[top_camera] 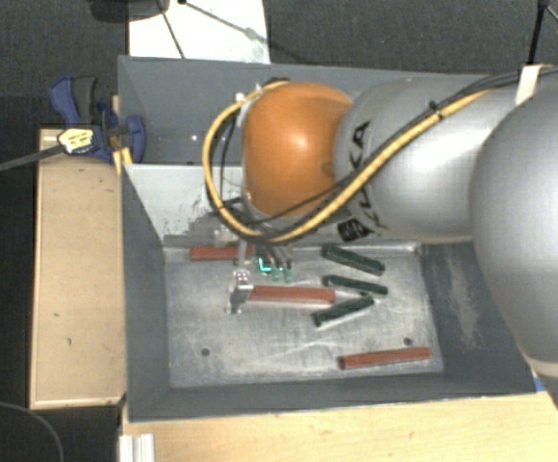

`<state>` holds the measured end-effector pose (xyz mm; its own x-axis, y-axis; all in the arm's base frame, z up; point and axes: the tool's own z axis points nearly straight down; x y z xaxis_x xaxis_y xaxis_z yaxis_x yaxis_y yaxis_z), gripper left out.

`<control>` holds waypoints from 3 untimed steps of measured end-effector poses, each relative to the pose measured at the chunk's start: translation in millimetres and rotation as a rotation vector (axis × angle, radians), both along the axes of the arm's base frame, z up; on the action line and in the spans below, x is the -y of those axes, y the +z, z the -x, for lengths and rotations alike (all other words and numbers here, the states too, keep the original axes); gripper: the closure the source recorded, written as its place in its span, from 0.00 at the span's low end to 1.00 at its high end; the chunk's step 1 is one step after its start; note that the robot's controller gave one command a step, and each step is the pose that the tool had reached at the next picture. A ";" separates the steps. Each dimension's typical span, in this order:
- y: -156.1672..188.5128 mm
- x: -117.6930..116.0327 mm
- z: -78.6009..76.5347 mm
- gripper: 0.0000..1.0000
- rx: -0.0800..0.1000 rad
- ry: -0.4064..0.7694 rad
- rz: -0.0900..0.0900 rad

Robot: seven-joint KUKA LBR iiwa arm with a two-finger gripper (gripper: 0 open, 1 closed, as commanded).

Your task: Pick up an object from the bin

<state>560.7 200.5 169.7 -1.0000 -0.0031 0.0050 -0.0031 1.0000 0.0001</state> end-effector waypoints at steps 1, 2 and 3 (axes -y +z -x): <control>3.8 0.7 -2.1 0.00 0.007 -0.004 -0.001; -35.3 21.6 -10.5 0.00 0.016 0.015 -0.005; -77.1 48.6 -9.7 1.00 0.007 0.036 -0.001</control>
Offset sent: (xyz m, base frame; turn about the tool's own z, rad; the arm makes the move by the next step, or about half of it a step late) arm 0.0144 -0.0477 -0.0834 -0.0261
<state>570.4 151.9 92.6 -0.9993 -0.0387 -0.0020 -0.0387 0.9993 0.0013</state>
